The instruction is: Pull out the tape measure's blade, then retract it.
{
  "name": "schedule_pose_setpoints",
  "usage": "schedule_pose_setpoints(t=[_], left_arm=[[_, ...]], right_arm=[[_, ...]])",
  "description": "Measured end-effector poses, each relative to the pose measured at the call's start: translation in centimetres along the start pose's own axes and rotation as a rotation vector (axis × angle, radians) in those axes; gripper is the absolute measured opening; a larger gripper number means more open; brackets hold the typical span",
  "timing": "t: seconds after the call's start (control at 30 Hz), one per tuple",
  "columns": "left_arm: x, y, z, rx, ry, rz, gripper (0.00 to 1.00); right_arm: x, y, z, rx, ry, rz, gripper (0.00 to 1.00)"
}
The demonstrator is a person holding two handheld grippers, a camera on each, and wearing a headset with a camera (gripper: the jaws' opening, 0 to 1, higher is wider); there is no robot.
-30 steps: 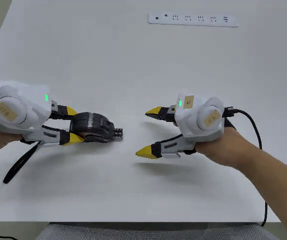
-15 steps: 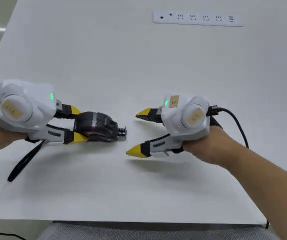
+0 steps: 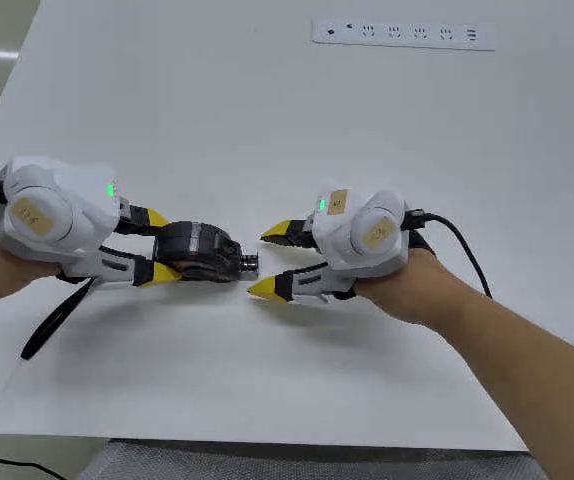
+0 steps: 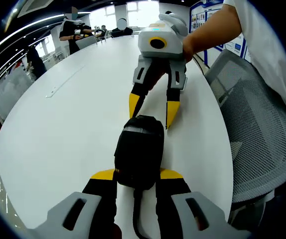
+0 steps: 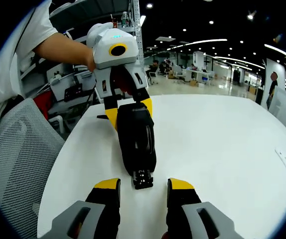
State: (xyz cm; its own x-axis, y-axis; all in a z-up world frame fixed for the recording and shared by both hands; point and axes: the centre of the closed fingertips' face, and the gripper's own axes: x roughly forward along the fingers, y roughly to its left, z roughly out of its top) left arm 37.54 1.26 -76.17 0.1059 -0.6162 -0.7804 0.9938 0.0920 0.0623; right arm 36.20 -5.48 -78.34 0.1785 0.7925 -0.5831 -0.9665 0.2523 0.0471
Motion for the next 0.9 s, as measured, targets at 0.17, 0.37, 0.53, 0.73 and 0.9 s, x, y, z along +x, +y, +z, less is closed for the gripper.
schedule_pose_setpoints(t=[0.17,0.37,0.53,0.73,0.9], left_arm=[[0.0,0.0,0.0,0.0,0.0,0.001,0.24],[0.0,0.0,0.0,-0.001,0.0,0.0,0.24],[0.0,-0.1,0.1,-0.002,-0.001,0.001,0.24],[0.0,0.0,0.1,-0.001,0.0,0.001,0.24],[-0.1,0.0,0.1,0.0,-0.001,0.001,0.24]], right_arm=[[0.3,0.1,0.1,-0.021,-0.001,0.011,0.26],[0.5,-0.1,0.1,-0.04,-0.004,0.013,0.2],[0.8,0.2,0.1,-0.045,-0.005,0.026,0.17],[1.2,0.2,0.0,-0.064,-0.003,0.024,0.13],[1.3,0.2,0.0,-0.065,-0.004,0.025,0.13]])
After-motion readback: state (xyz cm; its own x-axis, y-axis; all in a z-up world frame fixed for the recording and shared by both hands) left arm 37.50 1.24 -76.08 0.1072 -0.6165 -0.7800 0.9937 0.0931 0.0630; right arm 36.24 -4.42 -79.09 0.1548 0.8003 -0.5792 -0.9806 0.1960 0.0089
